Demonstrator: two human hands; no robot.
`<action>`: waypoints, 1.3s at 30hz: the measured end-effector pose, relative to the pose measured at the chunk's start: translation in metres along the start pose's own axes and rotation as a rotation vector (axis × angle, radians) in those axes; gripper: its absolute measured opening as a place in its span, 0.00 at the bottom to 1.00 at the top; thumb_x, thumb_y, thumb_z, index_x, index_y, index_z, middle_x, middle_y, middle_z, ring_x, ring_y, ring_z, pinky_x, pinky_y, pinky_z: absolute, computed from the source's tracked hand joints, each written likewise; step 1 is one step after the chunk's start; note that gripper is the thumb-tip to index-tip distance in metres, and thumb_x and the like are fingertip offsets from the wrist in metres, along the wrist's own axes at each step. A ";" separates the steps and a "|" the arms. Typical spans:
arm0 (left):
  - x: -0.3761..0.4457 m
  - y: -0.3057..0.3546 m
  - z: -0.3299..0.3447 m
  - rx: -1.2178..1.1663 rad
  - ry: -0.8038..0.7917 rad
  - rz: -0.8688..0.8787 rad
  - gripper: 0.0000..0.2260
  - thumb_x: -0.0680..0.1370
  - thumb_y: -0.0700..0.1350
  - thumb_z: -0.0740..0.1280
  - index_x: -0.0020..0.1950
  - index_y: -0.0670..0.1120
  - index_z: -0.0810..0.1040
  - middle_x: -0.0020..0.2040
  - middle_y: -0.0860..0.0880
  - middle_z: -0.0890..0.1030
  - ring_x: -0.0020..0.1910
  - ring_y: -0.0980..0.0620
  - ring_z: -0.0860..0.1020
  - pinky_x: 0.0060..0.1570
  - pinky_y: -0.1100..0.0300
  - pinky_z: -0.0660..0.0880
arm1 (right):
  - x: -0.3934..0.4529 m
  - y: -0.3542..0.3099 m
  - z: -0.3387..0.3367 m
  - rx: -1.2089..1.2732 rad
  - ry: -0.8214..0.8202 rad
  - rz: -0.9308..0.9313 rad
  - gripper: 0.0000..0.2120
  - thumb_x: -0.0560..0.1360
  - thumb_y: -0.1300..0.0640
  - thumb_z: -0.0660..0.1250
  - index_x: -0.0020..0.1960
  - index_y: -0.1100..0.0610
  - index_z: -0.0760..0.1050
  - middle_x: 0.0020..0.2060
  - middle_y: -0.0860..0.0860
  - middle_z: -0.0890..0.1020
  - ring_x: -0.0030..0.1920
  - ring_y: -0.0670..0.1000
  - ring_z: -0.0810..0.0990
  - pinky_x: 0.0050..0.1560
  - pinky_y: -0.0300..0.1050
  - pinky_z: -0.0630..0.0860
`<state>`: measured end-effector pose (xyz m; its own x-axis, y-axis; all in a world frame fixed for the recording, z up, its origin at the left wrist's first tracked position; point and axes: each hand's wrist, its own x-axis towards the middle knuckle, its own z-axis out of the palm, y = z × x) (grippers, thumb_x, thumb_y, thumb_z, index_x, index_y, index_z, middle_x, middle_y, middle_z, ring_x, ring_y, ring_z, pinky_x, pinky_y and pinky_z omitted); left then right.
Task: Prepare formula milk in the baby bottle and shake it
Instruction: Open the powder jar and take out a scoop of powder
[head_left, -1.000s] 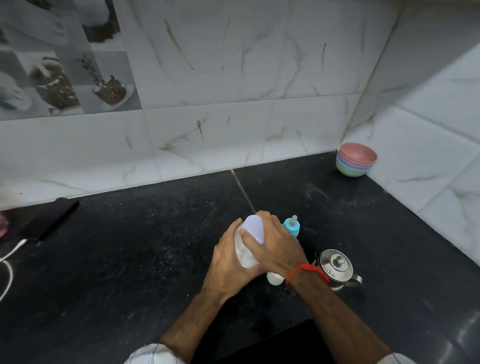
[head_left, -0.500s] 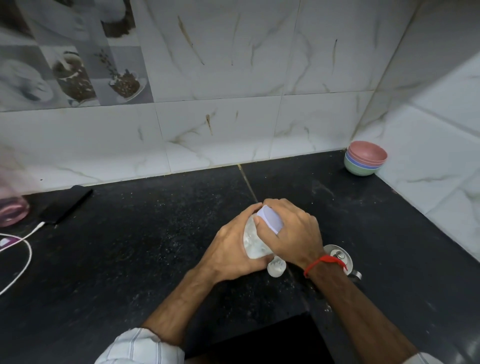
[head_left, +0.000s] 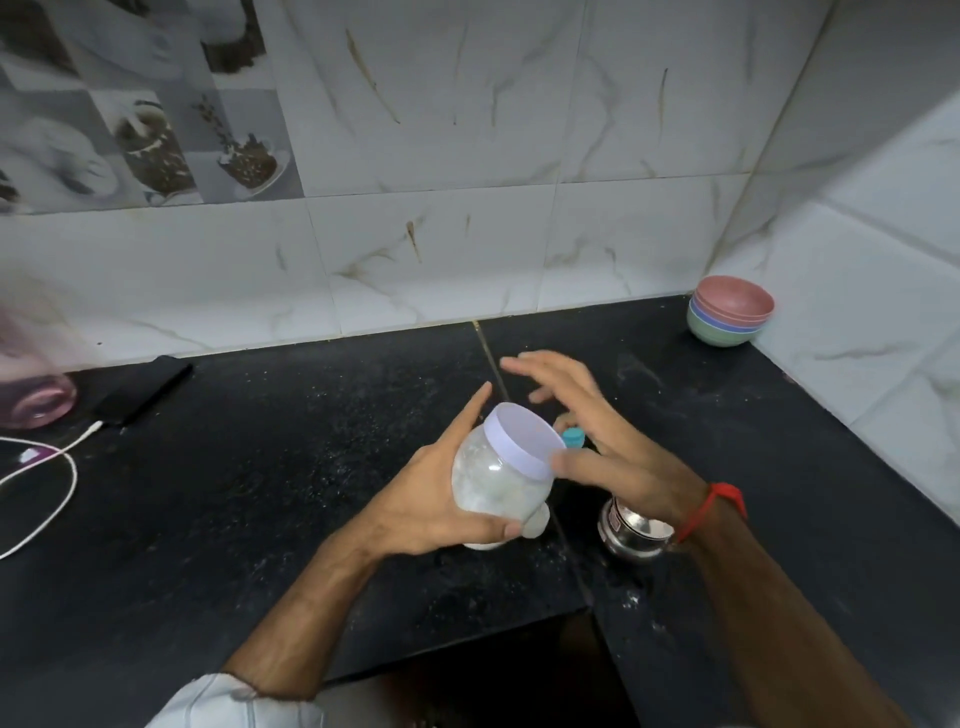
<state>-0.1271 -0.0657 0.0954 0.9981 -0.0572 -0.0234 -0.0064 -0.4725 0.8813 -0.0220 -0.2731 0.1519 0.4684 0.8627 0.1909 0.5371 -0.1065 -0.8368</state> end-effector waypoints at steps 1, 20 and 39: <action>-0.003 0.002 0.002 0.035 0.003 -0.018 0.61 0.67 0.50 0.85 0.83 0.65 0.42 0.67 0.75 0.73 0.66 0.68 0.76 0.68 0.59 0.77 | 0.000 -0.003 0.000 -0.091 0.048 0.081 0.32 0.76 0.40 0.64 0.78 0.36 0.59 0.71 0.41 0.64 0.64 0.45 0.73 0.63 0.47 0.76; -0.040 -0.016 0.000 0.125 0.078 -0.063 0.63 0.64 0.54 0.85 0.80 0.71 0.38 0.72 0.66 0.72 0.68 0.59 0.77 0.67 0.50 0.79 | -0.006 0.009 0.028 -0.161 -0.141 0.103 0.28 0.76 0.54 0.75 0.69 0.42 0.66 0.61 0.35 0.72 0.54 0.37 0.74 0.50 0.35 0.74; -0.035 -0.121 -0.109 -0.064 0.267 0.014 0.54 0.62 0.54 0.87 0.79 0.69 0.57 0.72 0.66 0.73 0.70 0.64 0.74 0.67 0.66 0.73 | 0.035 0.112 0.189 -0.184 0.289 0.376 0.18 0.67 0.39 0.78 0.43 0.44 0.70 0.65 0.42 0.78 0.66 0.42 0.77 0.64 0.51 0.77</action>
<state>-0.1546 0.0894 0.0410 0.9789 0.1746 0.1064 -0.0245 -0.4164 0.9088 -0.0778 -0.1619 -0.0320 0.8141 0.5787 0.0496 0.3965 -0.4913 -0.7755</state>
